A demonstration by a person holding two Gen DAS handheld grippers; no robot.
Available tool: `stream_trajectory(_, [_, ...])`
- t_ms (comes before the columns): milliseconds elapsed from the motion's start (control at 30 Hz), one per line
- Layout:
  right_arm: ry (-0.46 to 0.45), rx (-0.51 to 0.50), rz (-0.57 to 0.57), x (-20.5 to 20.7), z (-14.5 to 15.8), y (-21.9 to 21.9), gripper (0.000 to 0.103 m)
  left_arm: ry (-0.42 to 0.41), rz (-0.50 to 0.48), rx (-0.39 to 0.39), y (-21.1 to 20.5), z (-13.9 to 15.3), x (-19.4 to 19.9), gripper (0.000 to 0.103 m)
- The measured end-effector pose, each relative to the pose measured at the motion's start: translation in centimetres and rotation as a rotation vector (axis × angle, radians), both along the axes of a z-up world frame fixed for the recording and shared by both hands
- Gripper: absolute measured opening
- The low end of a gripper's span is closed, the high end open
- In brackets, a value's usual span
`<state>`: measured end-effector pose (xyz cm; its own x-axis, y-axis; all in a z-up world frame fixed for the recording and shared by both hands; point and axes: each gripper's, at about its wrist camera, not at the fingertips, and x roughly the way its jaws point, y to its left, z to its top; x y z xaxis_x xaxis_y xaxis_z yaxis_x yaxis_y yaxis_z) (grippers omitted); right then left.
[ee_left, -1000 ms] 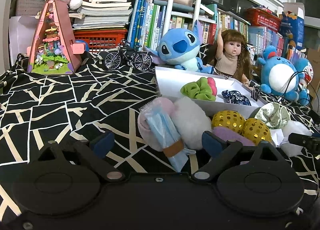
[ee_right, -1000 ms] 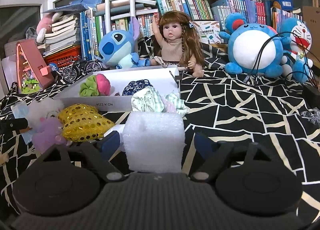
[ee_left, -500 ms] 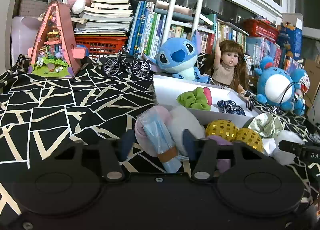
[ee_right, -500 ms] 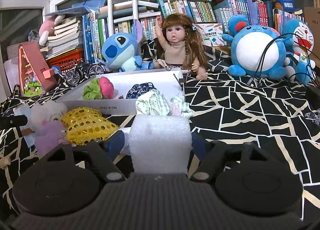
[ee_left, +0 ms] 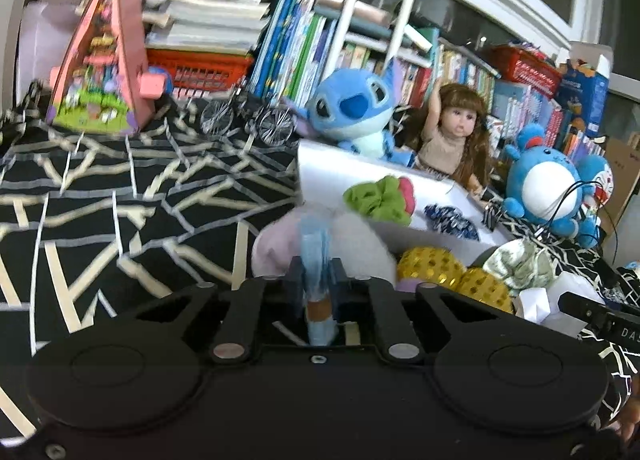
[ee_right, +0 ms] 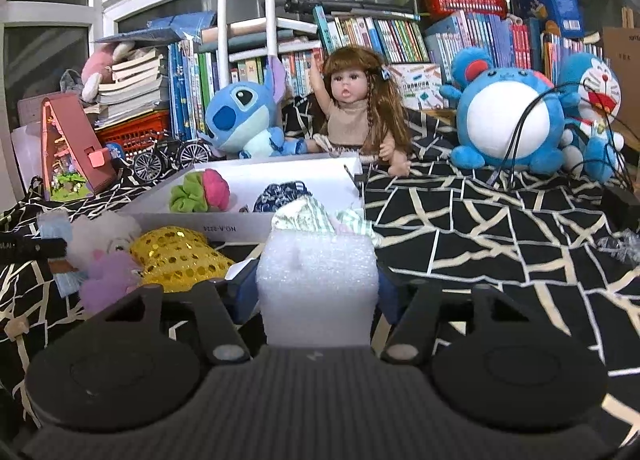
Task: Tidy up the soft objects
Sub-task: 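Grasp the white bubble-wrap bag with the right tool while the left tool grasps the blue mask packet, then carry bubble-wrap bag and mask packet into the white box and open both tools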
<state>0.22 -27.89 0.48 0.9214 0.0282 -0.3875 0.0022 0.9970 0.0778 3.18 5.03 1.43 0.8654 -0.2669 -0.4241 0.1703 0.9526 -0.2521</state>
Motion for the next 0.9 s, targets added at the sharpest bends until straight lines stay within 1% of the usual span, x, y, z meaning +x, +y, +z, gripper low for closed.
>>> stream_trajectory(167, [-0.026, 0.011, -0.011, -0.4, 1.2, -0.5, 0.062, -0.039, -0.009, 0.001, -0.1, 2.0, -0.1, 0.010])
stream_trajectory(300, [-0.026, 0.045, -0.021, 0.1, 2.0, -1.1, 0.062, -0.030, -0.008, -0.020, 0.1, 3.0, 0.5, 0.010])
stream_trajectory(433, [-0.017, 0.098, -0.025, 0.4, 2.3, -1.9, 0.063, -0.020, -0.005, -0.032, 0.0, 3.4, 0.7, 0.010])
stream_trajectory(600, [0.023, 0.124, -0.042, 0.4, 1.4, -2.7, 0.066, -0.012, -0.008, -0.017, -0.3, 3.3, 0.7, 0.011])
stream_trajectory(733, [0.066, 0.172, -0.063, 0.3, 0.3, -3.8, 0.069, -0.008, -0.007, -0.013, -0.5, 3.2, 0.7, 0.011])
stream_trajectory(800, [0.076, 0.196, -0.066, 0.2, 0.0, -4.4, 0.077, -0.010, -0.009, -0.012, -0.5, 3.2, 0.7, 0.011])
stream_trajectory(900, [0.082, 0.198, -0.071, 0.1, -0.1, -4.6, 0.079, -0.011, -0.010, -0.007, -0.6, 3.1, 0.6, 0.011])
